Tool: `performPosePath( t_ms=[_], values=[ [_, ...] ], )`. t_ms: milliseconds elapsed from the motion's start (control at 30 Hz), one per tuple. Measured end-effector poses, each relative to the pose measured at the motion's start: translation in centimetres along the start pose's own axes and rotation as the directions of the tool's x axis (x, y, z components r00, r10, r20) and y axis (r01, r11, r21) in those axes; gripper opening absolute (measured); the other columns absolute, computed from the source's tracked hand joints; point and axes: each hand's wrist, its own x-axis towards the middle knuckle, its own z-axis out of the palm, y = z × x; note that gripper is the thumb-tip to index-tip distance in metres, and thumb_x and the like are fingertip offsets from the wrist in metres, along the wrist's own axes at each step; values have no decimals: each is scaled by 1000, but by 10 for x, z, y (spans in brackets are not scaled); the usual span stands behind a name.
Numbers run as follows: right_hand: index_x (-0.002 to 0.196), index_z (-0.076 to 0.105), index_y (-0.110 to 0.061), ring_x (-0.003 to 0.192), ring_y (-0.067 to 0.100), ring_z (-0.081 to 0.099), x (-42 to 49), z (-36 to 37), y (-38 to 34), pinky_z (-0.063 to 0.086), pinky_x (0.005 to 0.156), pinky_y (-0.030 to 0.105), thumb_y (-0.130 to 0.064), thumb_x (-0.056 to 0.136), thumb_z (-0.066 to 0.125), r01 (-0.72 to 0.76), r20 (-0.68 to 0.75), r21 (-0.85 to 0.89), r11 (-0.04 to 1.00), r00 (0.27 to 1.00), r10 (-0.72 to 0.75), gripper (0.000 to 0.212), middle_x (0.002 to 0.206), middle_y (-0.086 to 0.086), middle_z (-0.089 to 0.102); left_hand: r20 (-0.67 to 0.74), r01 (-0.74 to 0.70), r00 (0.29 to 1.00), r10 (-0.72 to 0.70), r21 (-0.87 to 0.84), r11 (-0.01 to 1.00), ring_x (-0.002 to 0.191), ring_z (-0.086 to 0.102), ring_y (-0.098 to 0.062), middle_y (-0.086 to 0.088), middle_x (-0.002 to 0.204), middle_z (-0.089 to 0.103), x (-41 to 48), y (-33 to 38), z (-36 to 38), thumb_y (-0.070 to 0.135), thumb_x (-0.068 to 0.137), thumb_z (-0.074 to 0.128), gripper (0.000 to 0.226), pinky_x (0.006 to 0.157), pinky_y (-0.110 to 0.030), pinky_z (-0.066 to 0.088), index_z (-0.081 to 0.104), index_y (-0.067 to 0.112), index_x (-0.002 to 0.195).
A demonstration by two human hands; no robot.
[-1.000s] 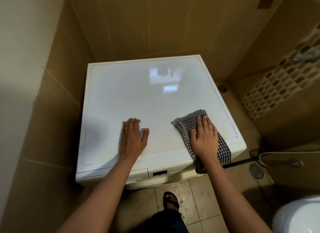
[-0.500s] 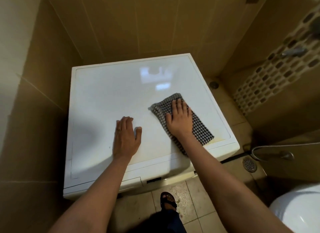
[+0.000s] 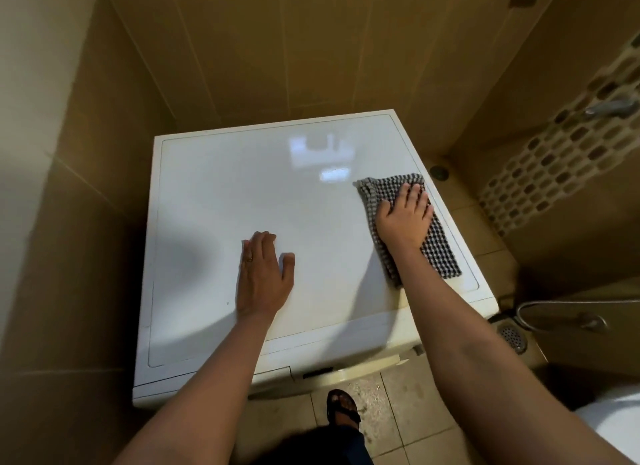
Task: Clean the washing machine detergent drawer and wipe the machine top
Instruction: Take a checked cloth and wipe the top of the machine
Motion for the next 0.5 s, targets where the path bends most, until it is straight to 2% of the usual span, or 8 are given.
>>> performPosePath(
  t_ms=[133, 200, 267, 367, 500],
  values=[
    [153, 6, -13, 148, 26, 2, -29, 14, -48, 1, 120, 42, -50, 94, 9, 278, 54, 3, 961, 959, -278, 70, 160, 10, 3, 2, 16, 1000, -16, -6, 1000, 118, 52, -30, -11, 123, 53, 20, 2, 4, 29, 94, 41, 42, 117, -43, 27, 52, 0, 123],
    [153, 11, -15, 148, 23, 5, -63, 20, -47, 0, 120, 39, -52, 90, 7, 431, 72, 21, 902, 899, -432, 74, 160, 7, 8, 12, 17, 1000, -16, -14, 1000, 120, 51, -29, -11, 124, 54, 23, 0, 6, 31, 94, 42, 43, 118, -42, 26, 51, 1, 124],
    [152, 18, -16, 147, 20, 10, -87, 21, -26, 1, 119, 37, -51, 91, 12, 507, 58, 34, 861, 860, -508, 71, 159, 4, 15, 16, 11, 1000, -11, -23, 1000, 122, 50, -28, -11, 125, 54, 23, 0, 6, 33, 96, 43, 45, 118, -41, 26, 51, 0, 125],
    [152, 19, -18, 147, 16, 10, -87, 17, 8, 1, 120, 35, -49, 93, 17, 472, 28, 25, 881, 881, -473, 67, 159, 2, 15, -8, 9, 1000, -9, -22, 1000, 122, 49, -28, -12, 126, 54, 23, 0, 7, 31, 96, 43, 43, 118, -40, 26, 51, 0, 124],
    [152, 19, -15, 147, 22, 12, -32, 9, 8, 6, 118, 41, -50, 92, 14, 257, -47, 4, 966, 965, -256, 70, 159, 7, 16, -12, 36, 999, -36, -24, 999, 124, 48, -28, -13, 127, 54, 22, 2, 6, 28, 95, 44, 42, 117, -39, 28, 52, -1, 125]
  ],
)
